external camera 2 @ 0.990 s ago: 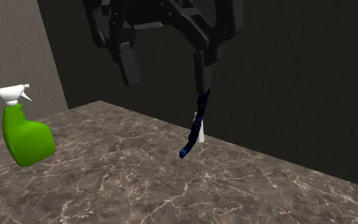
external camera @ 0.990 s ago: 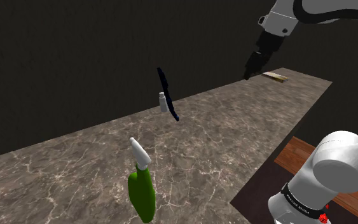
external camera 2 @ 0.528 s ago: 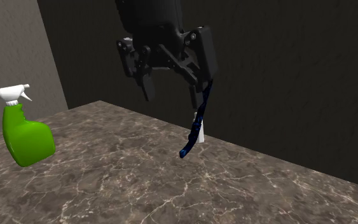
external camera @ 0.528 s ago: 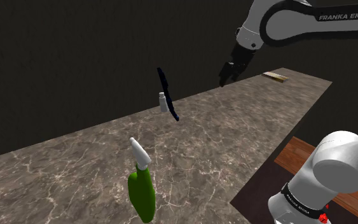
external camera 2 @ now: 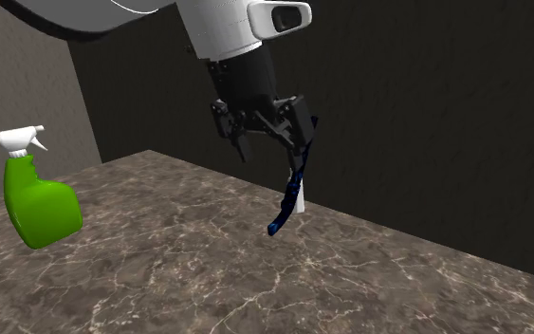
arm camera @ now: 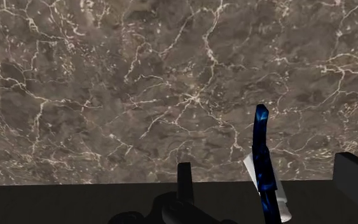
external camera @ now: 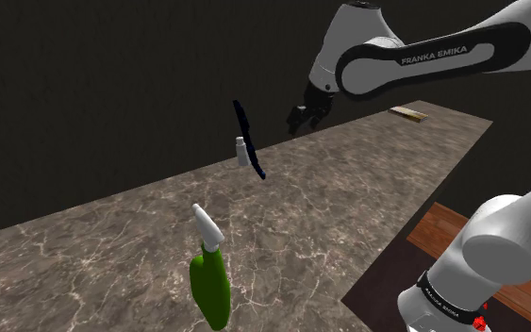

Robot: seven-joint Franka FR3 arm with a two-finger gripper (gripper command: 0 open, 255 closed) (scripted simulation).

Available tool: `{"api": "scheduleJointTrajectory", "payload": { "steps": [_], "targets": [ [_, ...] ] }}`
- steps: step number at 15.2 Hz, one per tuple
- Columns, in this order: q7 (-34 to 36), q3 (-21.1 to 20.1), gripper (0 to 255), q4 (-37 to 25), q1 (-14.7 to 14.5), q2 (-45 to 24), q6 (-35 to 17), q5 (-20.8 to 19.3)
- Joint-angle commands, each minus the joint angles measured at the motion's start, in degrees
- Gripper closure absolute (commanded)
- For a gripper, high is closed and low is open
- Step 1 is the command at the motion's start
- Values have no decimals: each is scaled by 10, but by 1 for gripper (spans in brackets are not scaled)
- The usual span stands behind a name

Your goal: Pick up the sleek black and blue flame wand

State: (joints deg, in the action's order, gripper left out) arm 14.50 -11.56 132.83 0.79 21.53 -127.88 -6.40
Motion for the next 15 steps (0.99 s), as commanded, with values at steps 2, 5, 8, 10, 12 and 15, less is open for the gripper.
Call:
{"api": "scheduleJointTrajectory", "payload": {
  "steps": [2,5,8,10,12,15],
  "targets": [
    [52,-26,0,-23,11,-56,-44,-31],
    [109,-49,0,-58,22,-121,-79,-76],
    [172,-65,0,-103,28,-188,-102,-133],
    [214,-69,0,-139,27,-234,-110,-175],
    [255,-69,0,-178,21,-280,-114,-216],
    [281,-64,0,-190,14,-307,-126,-243]
  ]
}}
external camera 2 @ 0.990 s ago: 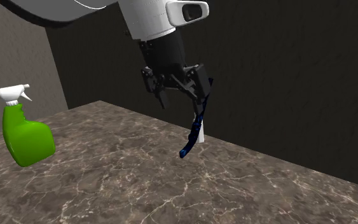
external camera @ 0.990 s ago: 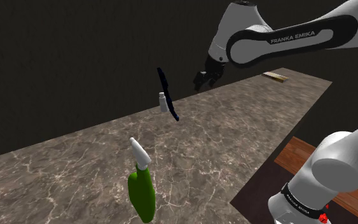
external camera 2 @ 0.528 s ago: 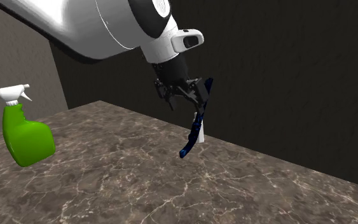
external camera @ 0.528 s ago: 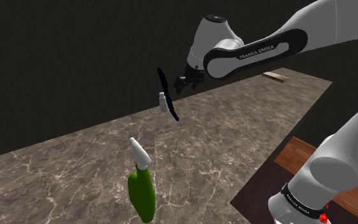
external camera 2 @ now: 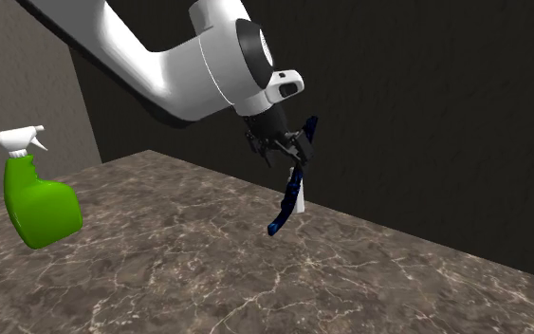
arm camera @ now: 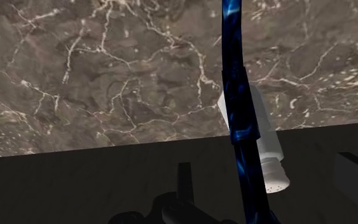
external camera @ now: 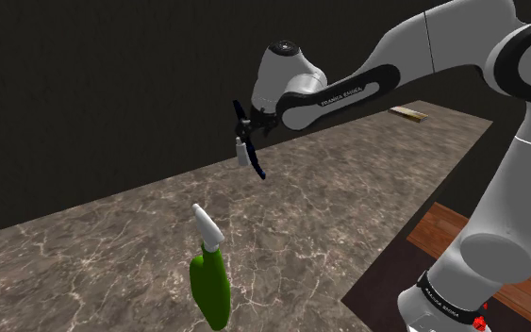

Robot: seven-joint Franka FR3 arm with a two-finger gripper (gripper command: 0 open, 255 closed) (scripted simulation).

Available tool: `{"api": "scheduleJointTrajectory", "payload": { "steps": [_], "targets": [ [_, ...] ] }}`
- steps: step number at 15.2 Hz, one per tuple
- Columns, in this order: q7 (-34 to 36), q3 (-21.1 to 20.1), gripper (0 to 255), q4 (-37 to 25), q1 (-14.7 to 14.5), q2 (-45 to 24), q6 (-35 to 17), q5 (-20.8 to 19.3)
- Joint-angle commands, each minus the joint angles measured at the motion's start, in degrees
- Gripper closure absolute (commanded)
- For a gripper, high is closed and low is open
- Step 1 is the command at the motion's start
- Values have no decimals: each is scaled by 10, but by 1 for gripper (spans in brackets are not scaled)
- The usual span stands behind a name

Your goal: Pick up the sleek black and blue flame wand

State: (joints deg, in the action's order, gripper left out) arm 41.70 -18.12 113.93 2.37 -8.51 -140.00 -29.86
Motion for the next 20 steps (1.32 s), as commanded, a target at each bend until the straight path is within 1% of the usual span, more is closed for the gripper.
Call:
{"api": "scheduleJointTrajectory", "payload": {
  "steps": [1,5,7,8,17,20],
  "targets": [
    [14,2,0,2,-2,-11,-11,-14],
    [35,8,0,12,-5,-26,-32,-35],
    [38,9,0,14,-6,-28,-36,-39],
    [38,9,255,15,-5,-27,-36,-38],
    [38,9,255,14,-6,-28,-36,-39],
    [22,4,255,6,-3,-16,-19,-22]
  ]
}}
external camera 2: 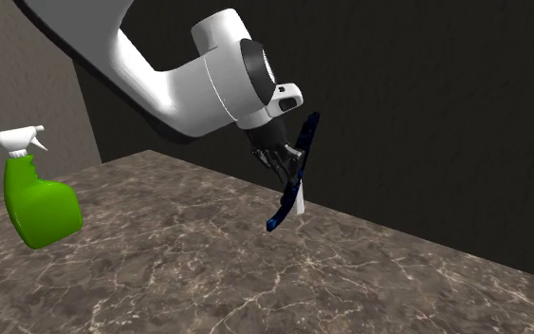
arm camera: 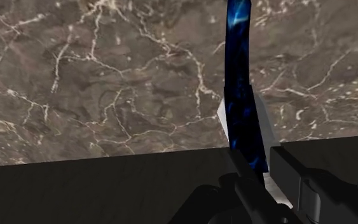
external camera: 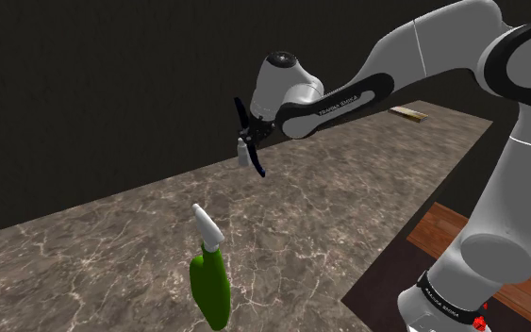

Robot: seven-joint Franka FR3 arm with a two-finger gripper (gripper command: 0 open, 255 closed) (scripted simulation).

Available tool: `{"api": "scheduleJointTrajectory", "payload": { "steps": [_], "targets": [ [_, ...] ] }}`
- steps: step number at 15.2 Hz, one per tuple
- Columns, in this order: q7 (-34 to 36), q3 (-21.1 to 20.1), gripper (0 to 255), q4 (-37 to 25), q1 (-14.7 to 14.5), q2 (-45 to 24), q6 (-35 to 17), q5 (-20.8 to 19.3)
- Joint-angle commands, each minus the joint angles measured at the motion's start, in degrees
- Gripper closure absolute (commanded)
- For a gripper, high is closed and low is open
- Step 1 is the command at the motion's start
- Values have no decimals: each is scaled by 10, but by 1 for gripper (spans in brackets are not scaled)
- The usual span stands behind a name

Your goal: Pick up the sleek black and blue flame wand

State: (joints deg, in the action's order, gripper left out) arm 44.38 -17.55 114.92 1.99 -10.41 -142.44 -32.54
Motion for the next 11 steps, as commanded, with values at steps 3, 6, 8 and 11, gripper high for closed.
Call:
{"api": "scheduleJointTrajectory", "payload": {
  "steps": [3,6,8,11],
  "targets": [
    [-20,-5,255,-13,2,14,22,20],
    [-34,-8,255,-23,4,23,39,35],
    [-44,-10,255,-30,4,30,51,43],
    [-57,-12,255,-43,5,38,69,56]
  ]
}}
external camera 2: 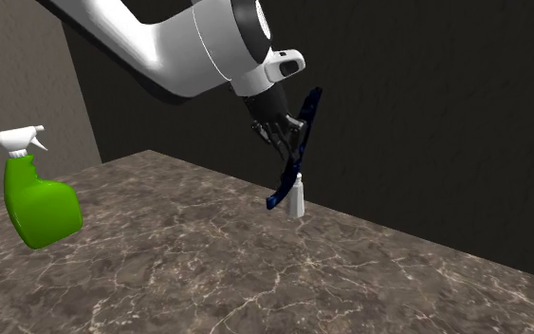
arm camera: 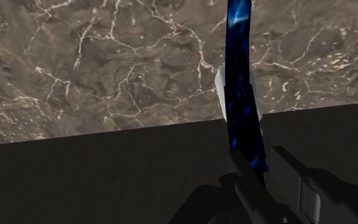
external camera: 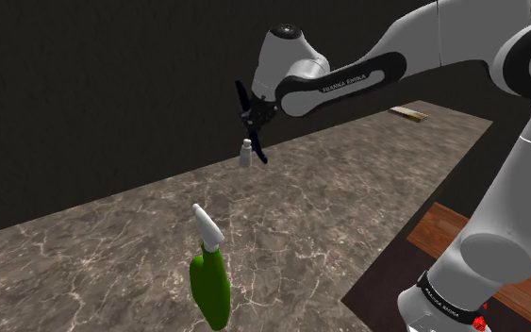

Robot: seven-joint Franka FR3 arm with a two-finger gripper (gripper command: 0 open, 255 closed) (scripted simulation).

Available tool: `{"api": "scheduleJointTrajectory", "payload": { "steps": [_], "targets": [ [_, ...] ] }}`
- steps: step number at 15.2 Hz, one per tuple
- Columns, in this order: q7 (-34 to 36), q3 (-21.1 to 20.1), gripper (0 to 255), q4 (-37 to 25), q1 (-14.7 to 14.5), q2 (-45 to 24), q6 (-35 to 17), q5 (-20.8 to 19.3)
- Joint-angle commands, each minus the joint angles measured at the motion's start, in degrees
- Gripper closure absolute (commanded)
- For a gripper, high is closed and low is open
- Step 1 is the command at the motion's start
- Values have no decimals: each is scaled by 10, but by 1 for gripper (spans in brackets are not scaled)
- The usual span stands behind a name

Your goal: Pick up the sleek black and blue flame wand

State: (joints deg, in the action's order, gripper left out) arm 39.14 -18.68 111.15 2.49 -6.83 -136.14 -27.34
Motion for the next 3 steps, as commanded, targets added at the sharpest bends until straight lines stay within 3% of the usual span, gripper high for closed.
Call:
{"api": "scheduleJointTrajectory", "payload": {
  "steps": [1,3],
  "targets": [
    [-8,-1,255,-9,0,5,12,8],
    [-9,-2,255,-10,0,5,13,8]
  ]
}}
